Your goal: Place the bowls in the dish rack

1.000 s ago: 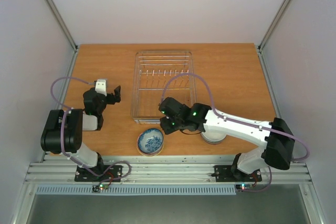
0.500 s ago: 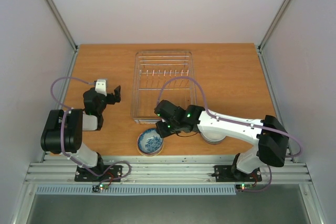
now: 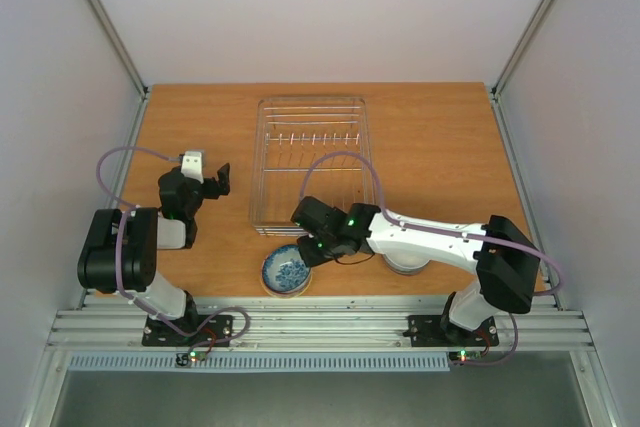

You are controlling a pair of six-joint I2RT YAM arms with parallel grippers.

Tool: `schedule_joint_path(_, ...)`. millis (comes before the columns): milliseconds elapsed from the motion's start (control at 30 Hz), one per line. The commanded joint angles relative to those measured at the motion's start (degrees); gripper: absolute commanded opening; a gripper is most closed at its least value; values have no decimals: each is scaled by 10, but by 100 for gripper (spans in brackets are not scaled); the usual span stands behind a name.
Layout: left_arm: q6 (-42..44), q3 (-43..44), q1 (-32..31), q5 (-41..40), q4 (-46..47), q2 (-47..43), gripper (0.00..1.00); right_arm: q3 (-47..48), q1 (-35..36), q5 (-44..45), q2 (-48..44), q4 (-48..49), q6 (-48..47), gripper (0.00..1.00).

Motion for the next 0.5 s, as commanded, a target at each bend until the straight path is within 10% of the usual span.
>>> schedule_joint_path(0,9,10,-2,-6,17,-6,99,-3,10,-5,11,-8,5,15)
schedule_joint_path(467,9,10,-2,-7,17,-6,99,49,35,83,-17,-88,-18,1)
